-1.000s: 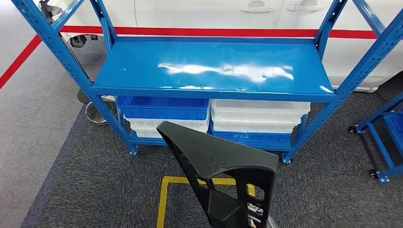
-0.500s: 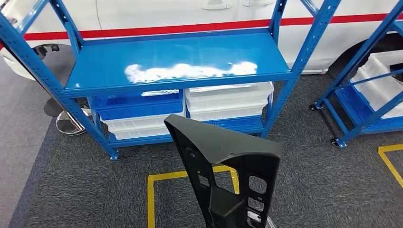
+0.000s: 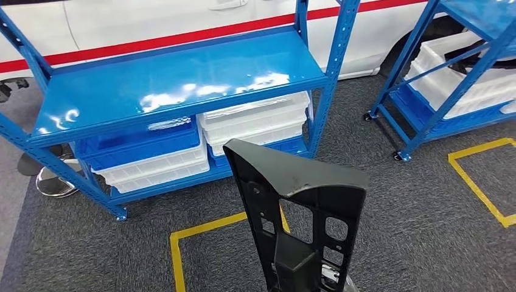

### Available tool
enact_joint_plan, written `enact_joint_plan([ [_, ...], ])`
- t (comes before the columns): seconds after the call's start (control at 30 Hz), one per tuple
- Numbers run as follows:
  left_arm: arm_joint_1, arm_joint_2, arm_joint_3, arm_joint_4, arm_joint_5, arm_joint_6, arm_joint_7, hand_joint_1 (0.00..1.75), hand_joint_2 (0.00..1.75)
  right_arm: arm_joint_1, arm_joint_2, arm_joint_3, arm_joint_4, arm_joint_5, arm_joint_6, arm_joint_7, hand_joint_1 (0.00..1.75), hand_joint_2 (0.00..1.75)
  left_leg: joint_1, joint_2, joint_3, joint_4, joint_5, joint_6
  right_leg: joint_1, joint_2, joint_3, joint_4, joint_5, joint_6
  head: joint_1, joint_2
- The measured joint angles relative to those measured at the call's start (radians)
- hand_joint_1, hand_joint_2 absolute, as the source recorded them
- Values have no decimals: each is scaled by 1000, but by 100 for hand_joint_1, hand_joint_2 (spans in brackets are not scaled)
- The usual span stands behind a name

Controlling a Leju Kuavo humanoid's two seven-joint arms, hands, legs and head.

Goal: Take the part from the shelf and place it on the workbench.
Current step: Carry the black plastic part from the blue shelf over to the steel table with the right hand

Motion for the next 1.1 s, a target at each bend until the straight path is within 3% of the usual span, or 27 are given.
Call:
enact_joint_plan([
  [0.07, 0, 1, 2, 0, 0, 0, 0, 0, 0, -1, 0, 0, 0, 0, 0, 0, 175, 175, 0, -48, 54, -125, 56, 12, 1, 26, -3, 2, 4, 7, 0, 0],
  [0.1, 0, 1, 3, 0, 0, 0, 0, 0, 0, -2, 0, 0, 0, 0, 0, 0, 175, 175, 0, -66, 67, -162, 65, 16, 0, 37, -7, 3, 8, 13, 0, 0],
  [0.13, 0, 1, 4, 0, 0, 0, 0, 0, 0, -2, 0, 0, 0, 0, 0, 0, 175, 175, -1, -73, 70, -175, 62, 20, -2, 49, -12, 2, 13, 21, 0, 0],
  [0.2, -2, 1, 6, 0, 0, -1, 0, 0, 0, 1, 0, 0, 0, 0, 0, 0, 175, 175, -1, -52, 73, -188, 69, 29, -6, 66, -22, -2, 23, 36, 0, 0],
  [0.27, -4, 0, 7, 0, 0, -2, 0, 0, 0, 4, 1, 0, 0, -1, 0, 1, 175, 175, 3, -26, 75, -203, 83, 45, -2, 32, -38, 23, 4, 42, 0, 0],
  [0.33, -2, 0, 8, 0, -1, -4, -1, 0, 0, 3, 2, -1, 0, -3, 0, 2, 175, 175, 2, 5, 70, -209, 90, 54, 1, -28, -83, 119, -59, 42, 0, 0],
  [0.4, 2, 0, 9, 0, -1, -5, -1, 0, 0, 2, 4, -2, 1, -6, 0, 3, 175, 175, -3, 36, 64, -207, 91, 56, 0, -52, -128, 230, -111, 45, 0, 0],
  [0.43, 2, 0, 9, 0, -1, -5, -1, 0, 0, 3, 5, -2, 1, -8, 0, 3, 175, 175, -4, 52, 62, -206, 91, 56, -1, -56, -132, 249, -112, 47, 0, 0],
  [0.47, 1, 0, 10, 0, -1, -5, -1, 0, 0, 4, 5, -2, 2, -9, 0, 3, 175, 175, -5, 67, 61, -205, 90, 55, -2, -61, -116, 232, -96, 48, 0, 0],
  [0.5, -1, 0, 10, 0, -1, -5, -1, 0, 0, 5, 5, -2, 3, -10, 1, 3, 175, 175, -5, 81, 61, -204, 89, 53, -2, -71, -82, 180, -67, 48, 0, 0],
  [0.57, -4, 0, 10, 0, -2, -5, -1, 0, 0, 4, 5, -2, 3, -10, 1, 4, 175, 175, -8, 104, 62, -198, 83, 45, 1, -111, -7, 51, -25, 42, 0, 0],
  [0.6, -5, 0, 10, 0, -3, -5, -1, 0, 0, 4, 5, -2, 3, -10, 2, 4, 175, 175, -11, 114, 62, -195, 79, 40, 5, -126, 15, 11, -16, 36, 0, 0],
  [0.63, -5, 0, 10, 0, -4, -4, -1, 0, 0, 4, 5, -2, 3, -10, 2, 4, 175, 175, -13, 124, 63, -192, 76, 35, 9, -133, 22, -7, -17, 30, 0, 0],
  [0.7, -7, 0, 10, 0, -6, -4, -1, 0, 0, 5, 5, -2, 3, -12, 4, 3, 175, 175, -14, 141, 67, -190, 72, 25, 12, -112, 18, -10, -14, 18, 0, 0],
  [0.73, -8, 0, 10, 0, -7, -4, -1, 0, 0, 6, 5, -2, 3, -12, 4, 3, 175, 175, -11, 132, 68, -185, 65, 19, 11, -101, 17, -12, -11, 13, 0, 0],
  [0.8, -8, -1, 9, 0, -9, -4, -1, 0, 0, 6, 5, -2, 3, -13, 4, 3, 175, 175, -5, 77, 48, -130, 21, 5, 7, -80, 13, -16, -4, 2, 0, 0],
  [0.87, -4, -2, 9, 0, -10, -4, -1, 0, 0, 5, 4, -2, 3, -13, 4, 3, 175, 175, -1, 26, -5, -8, -49, -2, 5, -57, 7, -16, 0, -5, 0, 0],
  [0.9, -2, -2, 10, 0, -10, -4, -1, 0, 0, 5, 3, -2, 3, -13, 4, 3, 175, 175, -1, 18, -31, 52, -73, -2, 6, -45, 4, -15, 2, -6, 0, 0],
  [0.93, -1, -2, 10, 0, -10, -4, -1, 0, 0, 6, 3, -2, 3, -13, 4, 3, 175, 175, -1, 15, -46, 86, -77, -2, 6, -30, 3, -14, 2, -7, 0, 0],
  [0.97, 0, -2, 10, 0, -10, -4, -1, 0, 0, 7, 3, -2, 3, -13, 4, 3, 175, 175, 0, 14, -45, 83, -60, -2, 5, -15, 2, -12, 3, -6, 0, 0],
  [1.0, 0, -2, 10, 0, -10, -4, 0, 0, 0, 7, 3, -2, 3, -13, 4, 3, 175, 175, 0, 9, -27, 44, -28, 0, 4, -1, 3, -11, 3, -5, 0, 0],
  [1.07, -1, -2, 10, 0, -10, -4, 0, 0, 0, 6, 3, -2, 3, -13, 4, 3, 175, 175, 4, -37, 30, -87, 43, 5, 4, 28, 3, -8, 5, 1, 0, 0],
  [1.1, -1, -2, 10, 0, -10, -4, 0, 0, 0, 5, 3, -2, 3, -13, 4, 3, 175, 175, 5, -64, 49, -137, 60, 9, 3, 41, -1, -5, 7, 7, 0, 0],
])
